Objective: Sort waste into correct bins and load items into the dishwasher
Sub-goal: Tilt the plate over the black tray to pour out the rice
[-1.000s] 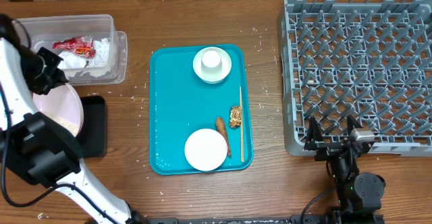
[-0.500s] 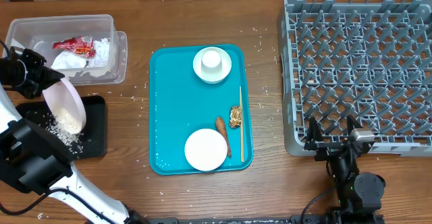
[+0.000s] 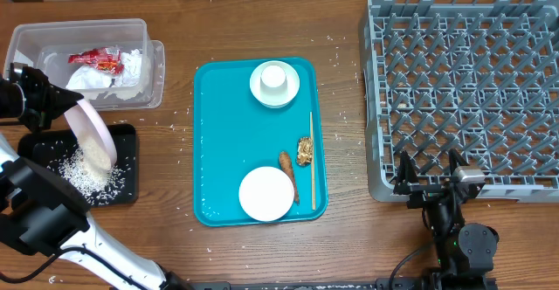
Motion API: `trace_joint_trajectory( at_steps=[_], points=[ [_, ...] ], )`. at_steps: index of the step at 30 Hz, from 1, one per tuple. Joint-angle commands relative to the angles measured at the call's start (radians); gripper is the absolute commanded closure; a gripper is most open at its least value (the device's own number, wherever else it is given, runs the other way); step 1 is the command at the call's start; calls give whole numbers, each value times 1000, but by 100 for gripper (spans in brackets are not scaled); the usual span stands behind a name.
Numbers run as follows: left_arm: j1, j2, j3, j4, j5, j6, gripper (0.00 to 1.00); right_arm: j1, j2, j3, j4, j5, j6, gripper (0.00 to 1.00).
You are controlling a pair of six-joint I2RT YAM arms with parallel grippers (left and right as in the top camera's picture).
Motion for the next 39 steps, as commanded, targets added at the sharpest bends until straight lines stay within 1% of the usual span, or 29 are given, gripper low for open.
trace_joint_trajectory(
  at_steps=[1,3,5,8,10,12,13,14,16,18,20,23,25,27,30,36,39],
  points=[
    [13,0,19,-20,105,74,96,7,-7,-10,7,13,0,0],
    [19,0,19,-14,144,100,96,7,-7,-10,7,13,0,0],
    [31,0,19,-13,147,100,96,7,-7,-10,7,13,0,0],
    [43,0,19,-61,155,121,96,7,-7,-10,7,13,0,0],
    [56,1,19,-59,141,130,96,7,-7,-10,7,13,0,0],
    [70,1,19,-98,164,136,96,7,-7,-10,7,13,0,0],
    [76,1,19,-102,185,160,96,7,-7,-10,7,13,0,0],
    [84,1,19,-87,192,176,96,7,-7,-10,7,13,0,0],
    [109,2,19,-41,169,164,96,7,-7,-10,7,13,0,0],
    [132,3,18,-62,183,156,95,7,-7,-10,7,13,0,0],
    [157,2,18,-87,203,204,95,7,-7,-10,7,13,0,0],
    [179,3,13,-119,208,216,95,7,-7,-10,7,13,0,0],
    [190,3,13,-116,241,282,95,7,-7,-10,7,13,0,0],
    [204,5,12,-93,237,275,94,7,-7,-10,7,13,0,0],
    [220,6,12,-119,287,288,94,7,-7,-10,7,13,0,0],
    [227,8,12,-103,276,288,95,7,-7,-10,7,13,0,0],
    [224,7,12,-140,278,288,96,7,-7,-10,7,13,0,0]
  ],
)
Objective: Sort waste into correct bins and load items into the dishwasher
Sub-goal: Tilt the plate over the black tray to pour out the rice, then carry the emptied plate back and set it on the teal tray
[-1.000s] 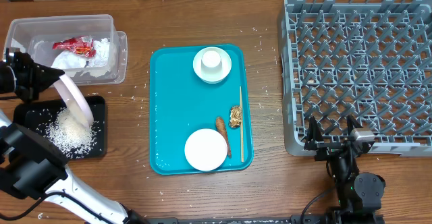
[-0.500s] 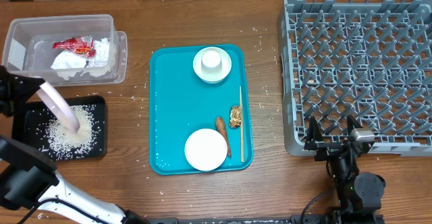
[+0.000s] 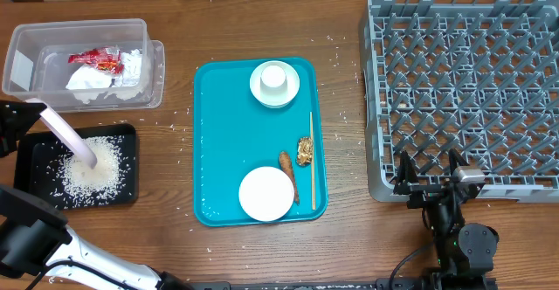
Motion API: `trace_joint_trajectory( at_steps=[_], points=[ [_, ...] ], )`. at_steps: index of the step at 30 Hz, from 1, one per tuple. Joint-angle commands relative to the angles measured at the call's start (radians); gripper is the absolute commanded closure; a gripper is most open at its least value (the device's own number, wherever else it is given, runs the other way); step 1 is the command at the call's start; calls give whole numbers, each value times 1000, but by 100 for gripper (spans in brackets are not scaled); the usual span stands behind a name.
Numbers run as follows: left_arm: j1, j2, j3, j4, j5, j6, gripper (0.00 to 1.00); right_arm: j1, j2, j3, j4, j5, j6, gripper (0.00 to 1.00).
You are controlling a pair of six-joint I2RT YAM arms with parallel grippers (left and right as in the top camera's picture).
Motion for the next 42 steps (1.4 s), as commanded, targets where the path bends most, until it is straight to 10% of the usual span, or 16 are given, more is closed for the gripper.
trace_joint_trajectory(
  at_steps=[1,22,30,42],
  points=[
    [2,6,12,-18,28,35,96,7,-7,-10,7,13,0,0],
    [-192,-169,13,-18,-79,14,96,7,-7,-10,7,13,0,0],
    [-536,-203,12,-10,-293,-52,96,7,-7,-10,7,13,0,0],
    [-1163,-100,12,112,-945,-474,95,7,-7,-10,7,13,0,0]
  ],
)
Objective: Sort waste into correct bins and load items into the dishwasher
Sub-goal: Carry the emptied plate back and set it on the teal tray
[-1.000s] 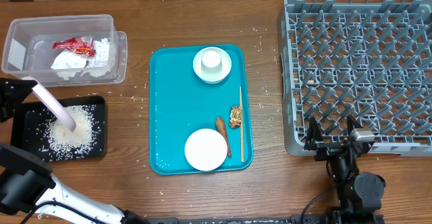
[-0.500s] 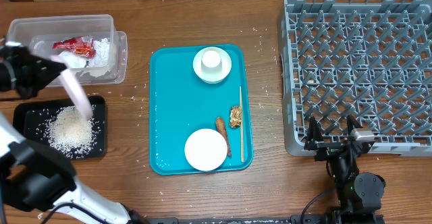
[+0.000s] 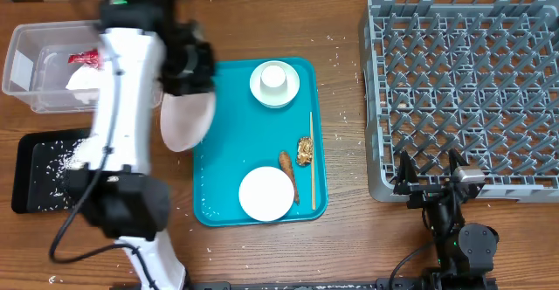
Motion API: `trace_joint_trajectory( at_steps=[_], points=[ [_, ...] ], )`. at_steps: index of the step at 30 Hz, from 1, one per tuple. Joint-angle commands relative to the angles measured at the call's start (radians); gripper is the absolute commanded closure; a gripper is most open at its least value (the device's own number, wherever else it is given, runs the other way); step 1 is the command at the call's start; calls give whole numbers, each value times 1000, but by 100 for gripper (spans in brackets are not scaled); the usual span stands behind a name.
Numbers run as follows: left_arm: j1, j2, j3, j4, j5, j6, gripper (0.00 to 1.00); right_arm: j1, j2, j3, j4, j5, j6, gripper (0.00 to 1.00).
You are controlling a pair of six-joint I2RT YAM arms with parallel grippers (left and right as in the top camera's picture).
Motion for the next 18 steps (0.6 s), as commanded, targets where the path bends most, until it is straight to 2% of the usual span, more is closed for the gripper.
trace_joint_trajectory(
  at_steps=[1,9,18],
  points=[
    [-142,56,12,16,-261,-157,95,7,-7,-10,7,13,0,0],
    [-326,206,12,35,-276,-174,95,7,-7,-10,7,13,0,0],
    [-367,340,12,25,-259,-189,94,7,-7,-10,7,13,0,0]
  ],
)
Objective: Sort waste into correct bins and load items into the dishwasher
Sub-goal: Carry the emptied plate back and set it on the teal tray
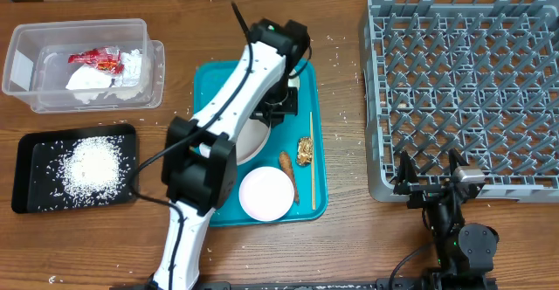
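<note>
My left arm reaches over the teal tray point(210, 89), and the left gripper point(269, 113) is shut on the rim of a pale pink bowl point(251, 141) held low above the tray's middle. The arm hides most of the white cup and saucer point(294, 84) at the tray's far end. Near the front edge a white bowl point(266, 194) sits on the tray, with two food scraps point(304, 150) and a chopstick point(312, 163) beside it. The right gripper point(428, 175) rests open at the front edge of the grey dish rack point(463, 80).
A black tray point(35, 194) holding a pile of rice lies at the left. Behind it stands a clear bin point(153, 72) with wrappers and tissue. Loose rice grains dot the wooden table.
The left arm has moved right with the pink bowl, from the tray's left edge to over the tray's middle. The right arm is unchanged.
The left gripper first held the pink bowl tilted over the black tray, with rice lying below it. Then the bowl was lower over the rice pile. Later it was at the teal tray's left edge, and now it is over the tray's middle.
</note>
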Motion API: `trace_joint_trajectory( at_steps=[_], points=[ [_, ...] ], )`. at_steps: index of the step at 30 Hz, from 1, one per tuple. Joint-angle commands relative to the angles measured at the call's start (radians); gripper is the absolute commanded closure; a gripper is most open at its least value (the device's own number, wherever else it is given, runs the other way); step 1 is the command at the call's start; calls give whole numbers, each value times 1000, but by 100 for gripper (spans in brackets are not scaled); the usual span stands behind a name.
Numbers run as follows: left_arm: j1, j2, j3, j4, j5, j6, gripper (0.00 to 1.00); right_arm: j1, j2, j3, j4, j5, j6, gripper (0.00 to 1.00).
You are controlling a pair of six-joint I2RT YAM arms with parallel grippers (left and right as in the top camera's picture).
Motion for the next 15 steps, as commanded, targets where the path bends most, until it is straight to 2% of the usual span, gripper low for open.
trace_joint_trajectory(
  at_steps=[1,6,15],
  points=[
    [0,23,12,-9,-13,-32,92,6,-7,-10,7,13,0,0],
    [1,24,13,-12,-18,-31,79,6,-7,-10,7,13,0,0],
    [2,-14,137,-71,-30,-27,78,6,-7,-10,7,13,0,0]
  ],
)
